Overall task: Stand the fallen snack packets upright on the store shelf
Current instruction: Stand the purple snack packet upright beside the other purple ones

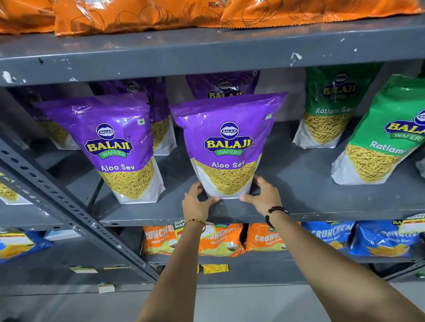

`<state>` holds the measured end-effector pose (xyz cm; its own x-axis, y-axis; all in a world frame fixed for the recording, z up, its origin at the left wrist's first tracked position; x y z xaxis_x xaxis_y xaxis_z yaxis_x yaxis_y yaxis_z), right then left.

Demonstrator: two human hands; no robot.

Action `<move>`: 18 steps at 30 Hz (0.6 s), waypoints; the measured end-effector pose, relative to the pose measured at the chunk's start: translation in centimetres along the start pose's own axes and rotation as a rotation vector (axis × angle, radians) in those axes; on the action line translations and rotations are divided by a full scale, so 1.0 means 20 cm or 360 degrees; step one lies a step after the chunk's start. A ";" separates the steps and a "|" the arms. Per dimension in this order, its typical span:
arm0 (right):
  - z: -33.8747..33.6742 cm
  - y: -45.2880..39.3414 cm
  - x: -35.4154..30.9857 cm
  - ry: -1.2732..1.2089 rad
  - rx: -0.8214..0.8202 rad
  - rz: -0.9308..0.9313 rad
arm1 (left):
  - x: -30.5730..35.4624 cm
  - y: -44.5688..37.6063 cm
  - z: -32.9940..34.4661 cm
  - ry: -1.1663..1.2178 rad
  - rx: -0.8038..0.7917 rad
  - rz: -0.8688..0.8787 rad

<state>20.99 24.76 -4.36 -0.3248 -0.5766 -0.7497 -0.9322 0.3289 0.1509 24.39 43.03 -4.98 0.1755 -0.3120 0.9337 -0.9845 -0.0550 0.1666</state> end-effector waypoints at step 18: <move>0.00 0.02 -0.01 -0.0016 -0.0032 0.0020 | -0.21 0.05 -0.56 0.0110 0.1015 -0.0104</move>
<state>20.73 24.87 -4.16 -0.3347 -0.5649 -0.7543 -0.9312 0.3210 0.1728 22.59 54.90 -5.14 0.2140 -0.2285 0.9497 -0.7749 -0.6317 0.0227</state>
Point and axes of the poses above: each hand's wrist, its own y-axis away from the middle knuckle, its own z-axis out of the palm, x = y × z, the point moved 4 cm from there along -y, towards the middle knuckle, and after that the axes turned 6 degrees about y, right-handed, at the moved point
